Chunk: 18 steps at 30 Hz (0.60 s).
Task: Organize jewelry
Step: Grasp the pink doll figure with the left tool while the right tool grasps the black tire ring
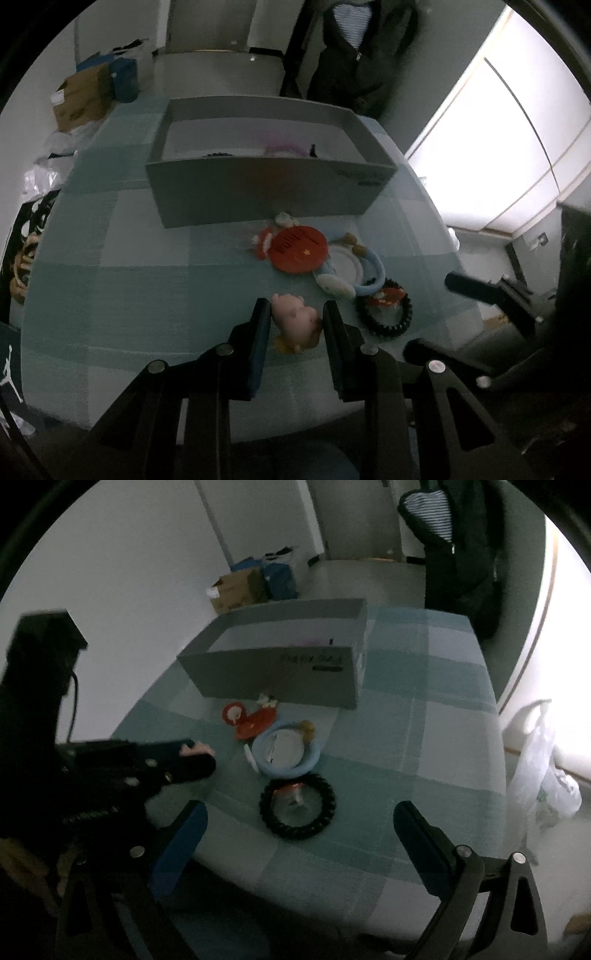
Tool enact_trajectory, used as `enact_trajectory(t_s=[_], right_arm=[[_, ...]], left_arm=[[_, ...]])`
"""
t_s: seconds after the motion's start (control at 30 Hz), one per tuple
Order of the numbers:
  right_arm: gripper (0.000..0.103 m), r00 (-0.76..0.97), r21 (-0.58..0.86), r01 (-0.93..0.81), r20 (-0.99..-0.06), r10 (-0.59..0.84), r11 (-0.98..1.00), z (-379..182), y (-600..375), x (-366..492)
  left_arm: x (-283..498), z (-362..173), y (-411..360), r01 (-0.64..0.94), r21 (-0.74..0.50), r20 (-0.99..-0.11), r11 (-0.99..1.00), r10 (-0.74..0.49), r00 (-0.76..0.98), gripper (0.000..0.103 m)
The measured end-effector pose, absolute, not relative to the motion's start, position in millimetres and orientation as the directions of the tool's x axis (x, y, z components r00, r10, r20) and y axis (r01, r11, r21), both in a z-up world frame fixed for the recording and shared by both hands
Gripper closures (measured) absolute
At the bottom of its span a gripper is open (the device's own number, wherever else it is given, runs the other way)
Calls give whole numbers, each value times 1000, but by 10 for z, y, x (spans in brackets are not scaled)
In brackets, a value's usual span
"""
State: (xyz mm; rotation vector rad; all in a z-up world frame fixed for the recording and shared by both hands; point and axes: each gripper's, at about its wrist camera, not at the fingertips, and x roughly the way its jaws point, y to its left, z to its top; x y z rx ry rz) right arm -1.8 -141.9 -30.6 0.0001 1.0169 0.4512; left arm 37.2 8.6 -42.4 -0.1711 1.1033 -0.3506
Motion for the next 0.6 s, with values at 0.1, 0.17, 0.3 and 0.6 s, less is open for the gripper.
enact_trajectory(t_s=[0.1,0.17,0.3,0.6], right_arm=[[7,450,156,-357,-835,316,921,-359,-1363,-2],[13,464,111,-361,-840,281,926,-371,-1316,-5],[18,454,66,-384,-855,251,921,-434,-1214,-8],[24,463,-45,-419,-870,171,907,-528,-1059,-47]], left_arm=[[404,-393,169,161,-335,-833,928,-372,411,80],[422,-372,210,147,-346,-827,927,-375,419,80],[413,-364,249,133,-362,-819,923,-383,427,80],[440,-352,292,129,-380,-808,916,-397,435,80]])
